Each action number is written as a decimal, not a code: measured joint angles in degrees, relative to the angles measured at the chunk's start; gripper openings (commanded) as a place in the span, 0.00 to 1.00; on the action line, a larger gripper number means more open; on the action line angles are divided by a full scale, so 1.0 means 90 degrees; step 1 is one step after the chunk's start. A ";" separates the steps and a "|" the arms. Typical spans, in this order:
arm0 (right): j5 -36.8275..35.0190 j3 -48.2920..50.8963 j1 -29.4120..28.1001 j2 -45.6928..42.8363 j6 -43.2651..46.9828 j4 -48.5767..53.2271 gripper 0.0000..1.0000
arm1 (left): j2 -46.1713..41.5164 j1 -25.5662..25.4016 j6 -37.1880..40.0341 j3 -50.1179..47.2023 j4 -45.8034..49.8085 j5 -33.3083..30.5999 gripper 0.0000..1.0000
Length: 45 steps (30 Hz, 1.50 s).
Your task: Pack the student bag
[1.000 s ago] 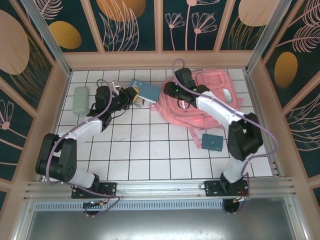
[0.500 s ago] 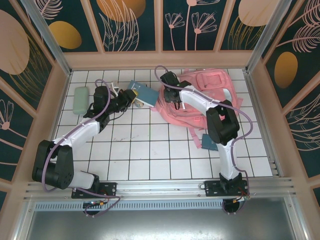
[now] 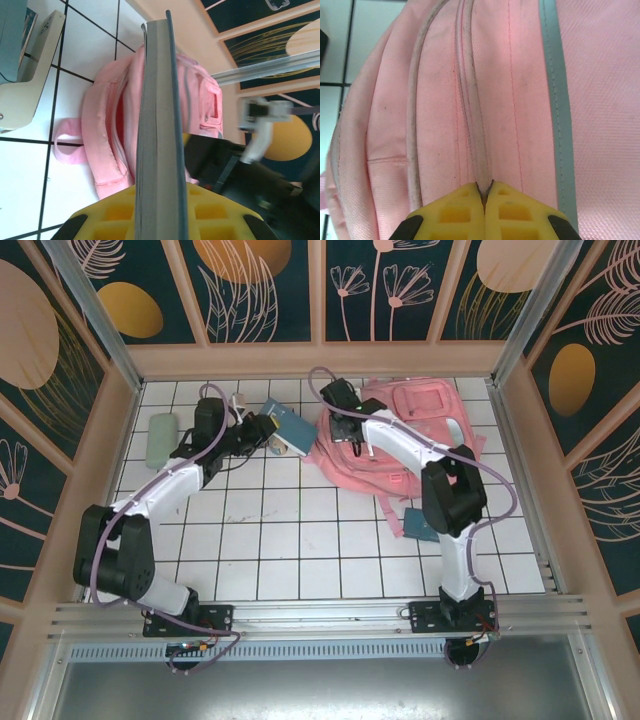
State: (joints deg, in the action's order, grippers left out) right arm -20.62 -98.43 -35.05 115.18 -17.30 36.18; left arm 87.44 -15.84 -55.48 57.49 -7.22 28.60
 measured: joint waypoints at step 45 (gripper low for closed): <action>0.1967 0.0345 0.0736 -0.2363 0.0134 0.0160 0.00 | 0.3099 -0.1183 -0.0299 0.2764 -0.0695 0.1093 0.00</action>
State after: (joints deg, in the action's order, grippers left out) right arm -2.92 -95.33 -28.42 93.91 -16.10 37.63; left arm 115.33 -26.48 -58.17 82.37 -13.47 38.44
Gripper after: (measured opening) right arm 0.064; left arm 0.128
